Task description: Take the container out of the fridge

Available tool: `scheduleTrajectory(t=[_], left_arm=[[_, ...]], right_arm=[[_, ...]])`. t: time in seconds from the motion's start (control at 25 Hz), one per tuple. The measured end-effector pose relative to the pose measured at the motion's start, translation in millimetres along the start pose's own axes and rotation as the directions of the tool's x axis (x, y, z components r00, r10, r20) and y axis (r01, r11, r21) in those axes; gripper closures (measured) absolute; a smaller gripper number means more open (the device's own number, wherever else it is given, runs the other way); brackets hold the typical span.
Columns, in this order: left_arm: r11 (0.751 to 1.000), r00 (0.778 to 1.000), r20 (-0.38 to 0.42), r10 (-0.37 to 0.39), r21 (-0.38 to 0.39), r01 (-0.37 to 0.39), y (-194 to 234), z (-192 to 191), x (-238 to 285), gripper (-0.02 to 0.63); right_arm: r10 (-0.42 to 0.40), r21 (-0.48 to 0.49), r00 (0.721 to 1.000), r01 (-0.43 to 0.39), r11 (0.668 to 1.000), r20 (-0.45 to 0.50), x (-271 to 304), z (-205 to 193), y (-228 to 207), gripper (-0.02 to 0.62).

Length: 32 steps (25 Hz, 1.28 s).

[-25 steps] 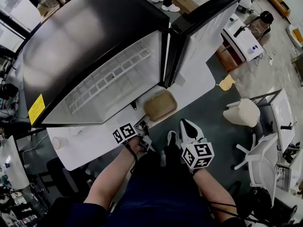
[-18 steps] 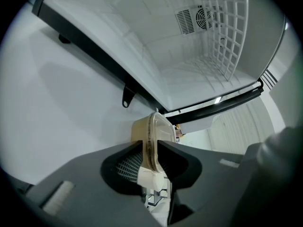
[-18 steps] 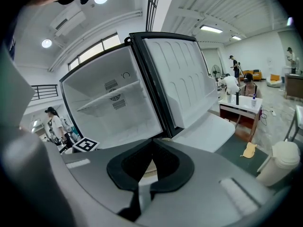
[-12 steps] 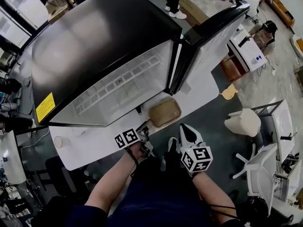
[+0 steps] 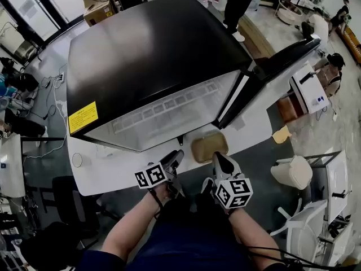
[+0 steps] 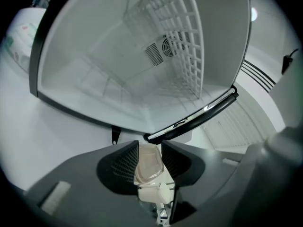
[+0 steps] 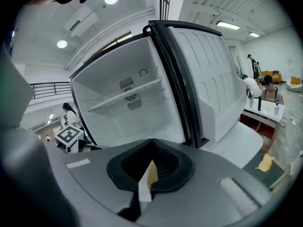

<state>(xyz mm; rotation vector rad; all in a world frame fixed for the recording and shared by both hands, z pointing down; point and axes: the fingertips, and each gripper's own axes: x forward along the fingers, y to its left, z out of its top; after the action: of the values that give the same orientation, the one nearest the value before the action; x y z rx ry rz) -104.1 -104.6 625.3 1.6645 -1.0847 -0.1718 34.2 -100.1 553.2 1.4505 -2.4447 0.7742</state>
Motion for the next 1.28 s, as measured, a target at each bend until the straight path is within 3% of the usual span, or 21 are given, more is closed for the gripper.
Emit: scheduleTrajectory(t=[0.32,0.64,1.0,1.28], left_arm=[[0.986,0.993,0.117,-0.003,0.163,-0.016,-44,47,-24,0.485],[0.928,0.975,0.209,-0.07,0.372,-0.013,-96,78,-42,0.485],[0.866,0.939,0.321,-0.124,0.496,-0.055,-132,105,-61,0.507],[0.833,0.913,0.384,-0.14,0.543,-0.101,-148,127,-76,0.603]], right_arm=[[0.077,-0.045,0.996,-0.076,0.996,0.034,19,34,25,0.589],[0.12,-0.078,0.99,-0.114,0.99,0.074,22,61,41,0.589],[0.149,-0.158,0.979,-0.127,0.979,0.136,21,97,53,0.589],[0.173,-0.201,0.968,-0.136,0.97,0.181,17,120,64,0.589]])
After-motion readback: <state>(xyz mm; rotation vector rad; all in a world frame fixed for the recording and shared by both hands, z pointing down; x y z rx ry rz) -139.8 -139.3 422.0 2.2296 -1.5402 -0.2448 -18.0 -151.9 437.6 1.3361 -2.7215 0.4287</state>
